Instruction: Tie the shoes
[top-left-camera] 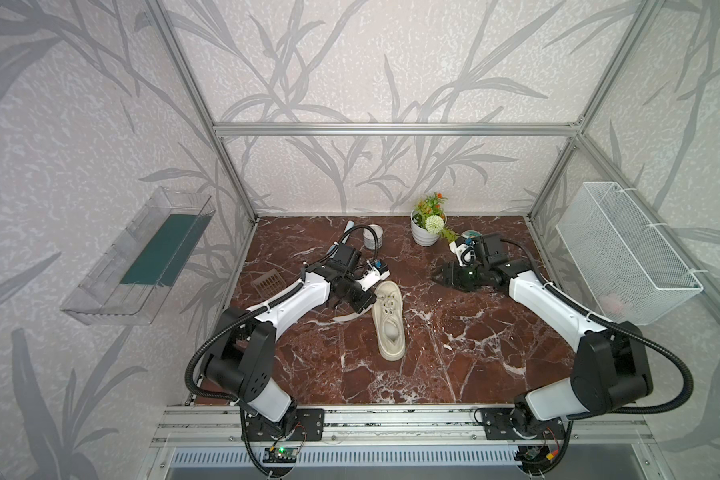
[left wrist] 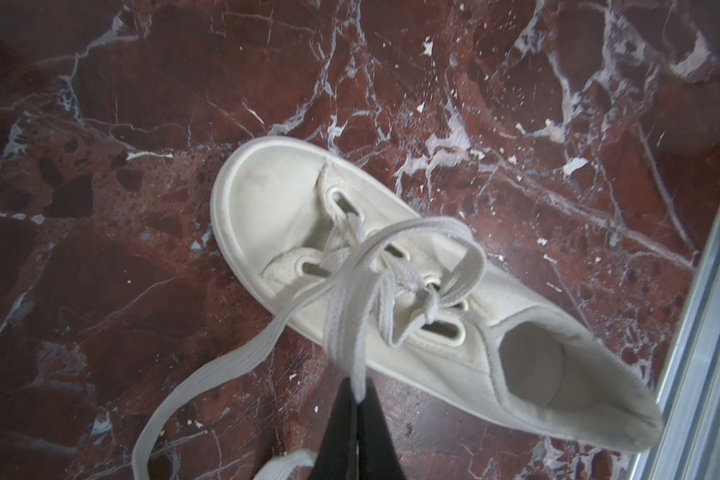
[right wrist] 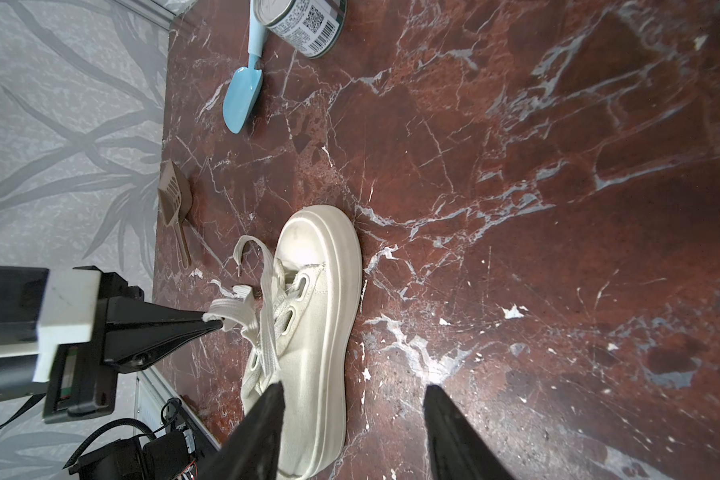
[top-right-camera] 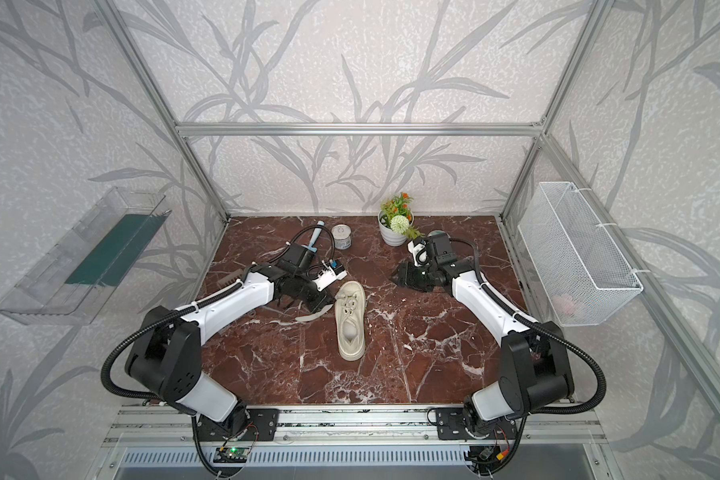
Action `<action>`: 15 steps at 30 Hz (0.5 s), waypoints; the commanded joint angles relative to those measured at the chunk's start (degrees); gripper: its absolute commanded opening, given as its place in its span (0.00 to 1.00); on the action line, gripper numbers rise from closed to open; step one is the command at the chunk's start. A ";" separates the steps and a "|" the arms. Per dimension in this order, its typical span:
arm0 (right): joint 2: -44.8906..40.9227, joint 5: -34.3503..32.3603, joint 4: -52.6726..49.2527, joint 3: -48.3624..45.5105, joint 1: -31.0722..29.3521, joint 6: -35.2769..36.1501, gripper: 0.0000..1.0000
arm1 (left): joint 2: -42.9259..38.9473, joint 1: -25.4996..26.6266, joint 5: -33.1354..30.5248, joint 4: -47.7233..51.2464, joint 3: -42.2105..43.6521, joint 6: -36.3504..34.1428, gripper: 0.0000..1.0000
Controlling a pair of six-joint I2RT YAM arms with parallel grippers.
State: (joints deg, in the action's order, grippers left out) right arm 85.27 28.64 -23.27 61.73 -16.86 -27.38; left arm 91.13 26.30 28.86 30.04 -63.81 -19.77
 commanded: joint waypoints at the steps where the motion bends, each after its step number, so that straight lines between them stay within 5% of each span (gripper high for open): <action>1: -0.31 1.62 1.76 -0.95 -0.04 0.33 0.55 | 1.21 0.74 3.79 -0.41 -2.57 4.63 0.00; 15: 2.25 4.46 5.95 -2.48 -1.07 -0.86 0.54 | 5.15 2.82 3.22 -6.10 -6.71 11.68 0.00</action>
State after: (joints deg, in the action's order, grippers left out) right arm 86.59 31.42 -19.42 60.10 -17.45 -27.64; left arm 95.33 28.88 31.48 25.63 -68.53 -10.37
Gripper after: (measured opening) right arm 0.543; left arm 0.047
